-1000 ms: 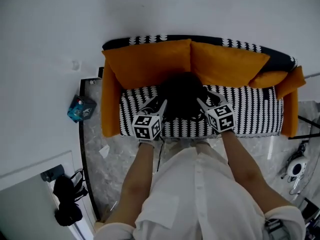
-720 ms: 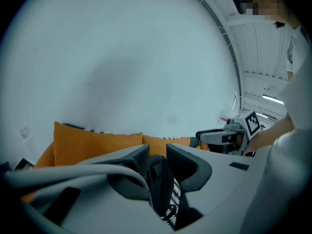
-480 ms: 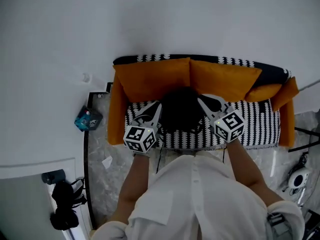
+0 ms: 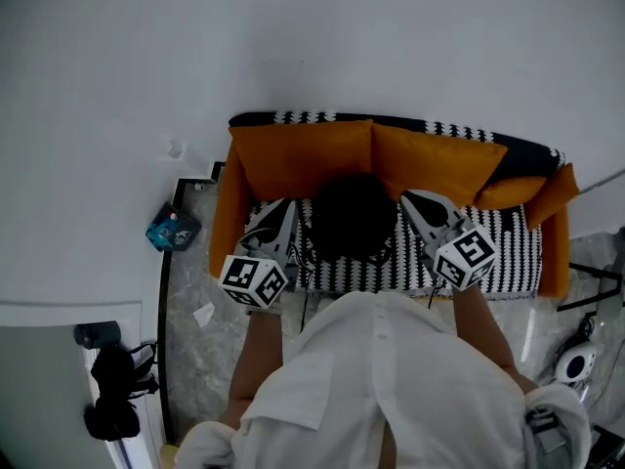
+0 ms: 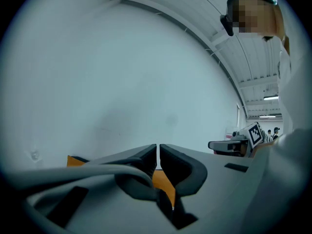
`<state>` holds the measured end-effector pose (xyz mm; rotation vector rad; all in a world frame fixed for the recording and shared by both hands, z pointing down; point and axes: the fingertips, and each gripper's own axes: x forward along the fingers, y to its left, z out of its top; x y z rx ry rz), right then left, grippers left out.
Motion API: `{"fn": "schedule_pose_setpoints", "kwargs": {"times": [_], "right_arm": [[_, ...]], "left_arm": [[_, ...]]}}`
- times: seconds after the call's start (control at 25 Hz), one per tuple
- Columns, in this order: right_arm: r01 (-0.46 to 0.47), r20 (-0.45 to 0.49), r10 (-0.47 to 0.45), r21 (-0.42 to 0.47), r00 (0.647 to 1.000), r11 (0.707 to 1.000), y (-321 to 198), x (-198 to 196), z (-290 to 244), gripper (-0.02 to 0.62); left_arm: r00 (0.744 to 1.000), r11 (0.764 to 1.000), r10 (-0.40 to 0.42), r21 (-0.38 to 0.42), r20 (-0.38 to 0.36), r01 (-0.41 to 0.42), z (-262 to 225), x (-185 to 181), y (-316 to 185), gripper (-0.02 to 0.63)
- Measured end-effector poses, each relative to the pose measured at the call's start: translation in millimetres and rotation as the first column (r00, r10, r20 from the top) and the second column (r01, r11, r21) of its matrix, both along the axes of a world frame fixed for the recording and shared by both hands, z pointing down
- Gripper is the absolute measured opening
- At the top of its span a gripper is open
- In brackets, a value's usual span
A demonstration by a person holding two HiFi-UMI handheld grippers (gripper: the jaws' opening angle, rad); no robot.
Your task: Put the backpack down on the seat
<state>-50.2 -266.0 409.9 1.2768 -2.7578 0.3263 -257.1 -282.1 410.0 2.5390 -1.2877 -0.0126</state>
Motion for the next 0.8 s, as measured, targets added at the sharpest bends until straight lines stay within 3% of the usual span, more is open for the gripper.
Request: {"fn": "schedule_pose_setpoints", "kwargs": {"times": [0.36, 0.8], "right_arm": [[0.026, 0.018, -0.027, 0.048, 0.999, 0.999, 2, -3, -17, 0.017], [0.015, 0.033, -0.018, 0.068, 0.999, 0.998, 0, -14, -18, 0.017]], "left_arm": [[1.000, 0.997, 0.000, 0.079, 0.017, -0.001, -26, 3, 7, 0.041], [0.998, 0.995, 0.005, 0.102, 0.059, -0.011, -33, -13, 19, 0.042]]}}
